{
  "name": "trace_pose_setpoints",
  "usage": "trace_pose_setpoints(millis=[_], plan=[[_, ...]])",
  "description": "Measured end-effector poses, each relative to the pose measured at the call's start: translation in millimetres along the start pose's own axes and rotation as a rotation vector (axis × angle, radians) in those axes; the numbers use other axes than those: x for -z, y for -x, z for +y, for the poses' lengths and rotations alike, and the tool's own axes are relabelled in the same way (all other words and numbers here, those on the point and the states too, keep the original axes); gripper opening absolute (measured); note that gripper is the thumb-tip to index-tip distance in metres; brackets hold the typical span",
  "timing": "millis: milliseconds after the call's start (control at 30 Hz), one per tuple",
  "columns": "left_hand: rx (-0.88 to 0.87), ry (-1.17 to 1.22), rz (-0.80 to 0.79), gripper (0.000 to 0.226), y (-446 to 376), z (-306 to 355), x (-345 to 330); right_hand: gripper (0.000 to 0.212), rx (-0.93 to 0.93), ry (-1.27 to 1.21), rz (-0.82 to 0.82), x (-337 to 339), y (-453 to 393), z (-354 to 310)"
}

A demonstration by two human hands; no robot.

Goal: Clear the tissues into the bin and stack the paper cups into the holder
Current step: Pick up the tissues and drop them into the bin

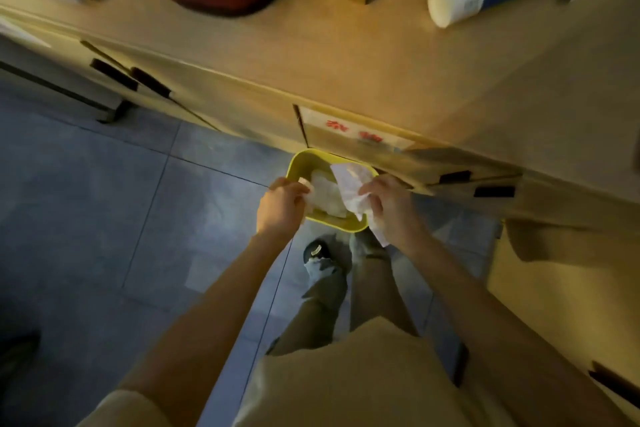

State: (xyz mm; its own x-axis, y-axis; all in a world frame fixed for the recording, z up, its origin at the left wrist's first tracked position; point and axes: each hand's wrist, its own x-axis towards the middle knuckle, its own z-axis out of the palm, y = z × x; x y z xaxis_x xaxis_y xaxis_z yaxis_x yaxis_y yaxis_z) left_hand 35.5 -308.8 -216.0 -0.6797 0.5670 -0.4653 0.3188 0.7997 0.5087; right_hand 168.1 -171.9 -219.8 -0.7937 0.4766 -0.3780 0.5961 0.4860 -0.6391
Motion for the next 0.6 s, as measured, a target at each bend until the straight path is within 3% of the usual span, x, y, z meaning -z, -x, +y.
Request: trace_pose_setpoints(millis=[100, 367, 600], plan=[[0.076, -0.009, -0.042, 0.025, -11.9, -16.2, -14.9, 0.039, -0.106, -0.017, -0.034, -24.7, -11.2, 14.5], [0.114, -0.016, -0.218, 0.043, -63.9, -75.4, -106.9, 0.046, -0.250, -0.014, -0.223, -114.9, -71.8, 84.7], [0.139, -0.058, -0.212, 0.035, -134.1, -131.0, -203.6, 0.031, -0.265, 0.193, -0.169, -212.9, -127.2, 178.2]])
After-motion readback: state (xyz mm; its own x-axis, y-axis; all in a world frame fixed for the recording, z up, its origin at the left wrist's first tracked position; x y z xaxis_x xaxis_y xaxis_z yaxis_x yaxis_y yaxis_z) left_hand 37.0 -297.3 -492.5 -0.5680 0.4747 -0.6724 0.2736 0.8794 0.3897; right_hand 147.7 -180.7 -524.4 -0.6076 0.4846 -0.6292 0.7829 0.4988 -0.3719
